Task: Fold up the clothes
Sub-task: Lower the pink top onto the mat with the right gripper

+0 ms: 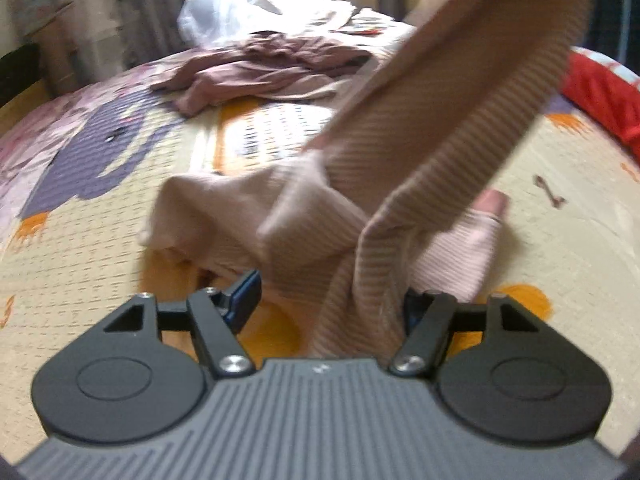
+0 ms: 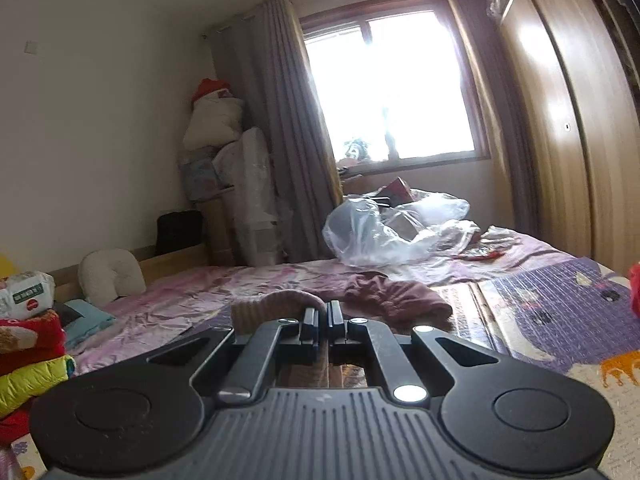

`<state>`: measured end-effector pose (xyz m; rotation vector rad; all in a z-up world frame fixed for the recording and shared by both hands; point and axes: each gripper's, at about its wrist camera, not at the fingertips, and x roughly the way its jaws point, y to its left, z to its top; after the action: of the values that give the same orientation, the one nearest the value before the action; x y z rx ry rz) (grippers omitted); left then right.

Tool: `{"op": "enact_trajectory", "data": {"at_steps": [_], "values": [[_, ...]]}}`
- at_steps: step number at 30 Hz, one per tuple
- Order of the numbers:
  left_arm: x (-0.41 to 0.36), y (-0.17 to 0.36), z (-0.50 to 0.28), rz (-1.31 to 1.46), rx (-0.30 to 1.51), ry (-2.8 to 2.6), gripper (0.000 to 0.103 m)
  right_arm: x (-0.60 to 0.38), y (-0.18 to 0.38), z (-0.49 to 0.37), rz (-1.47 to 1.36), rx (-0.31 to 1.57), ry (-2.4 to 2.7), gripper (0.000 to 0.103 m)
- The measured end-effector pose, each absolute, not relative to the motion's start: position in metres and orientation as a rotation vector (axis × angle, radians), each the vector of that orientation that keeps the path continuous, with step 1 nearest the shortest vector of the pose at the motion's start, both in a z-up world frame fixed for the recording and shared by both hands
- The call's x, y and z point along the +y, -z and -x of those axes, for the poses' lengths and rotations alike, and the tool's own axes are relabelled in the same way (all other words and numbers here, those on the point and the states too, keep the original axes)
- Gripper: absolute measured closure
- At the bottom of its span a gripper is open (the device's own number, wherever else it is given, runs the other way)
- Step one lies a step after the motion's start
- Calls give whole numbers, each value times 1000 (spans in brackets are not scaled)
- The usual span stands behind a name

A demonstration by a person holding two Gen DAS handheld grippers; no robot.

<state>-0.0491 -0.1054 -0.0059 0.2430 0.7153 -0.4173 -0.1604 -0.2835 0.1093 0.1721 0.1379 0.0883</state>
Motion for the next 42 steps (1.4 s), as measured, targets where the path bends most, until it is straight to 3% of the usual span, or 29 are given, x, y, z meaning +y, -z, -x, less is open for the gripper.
{"op": "enact_trajectory", "data": {"at_steps": [12,23,35,42], "values": [[-96,-7,19,-310,689,297,35,-274,-96,167,-51,173,-68,99],[-76,-36,-9,-395,542,157,35,-250,-84,169,32,225,-126,99],[-52,-46,-8,-389,490,94,34,-188,-48,197,191,354,-440,99],[-51,-49,9,-468,411,127,30,-156,-39,217,269,410,-714,94]]}}
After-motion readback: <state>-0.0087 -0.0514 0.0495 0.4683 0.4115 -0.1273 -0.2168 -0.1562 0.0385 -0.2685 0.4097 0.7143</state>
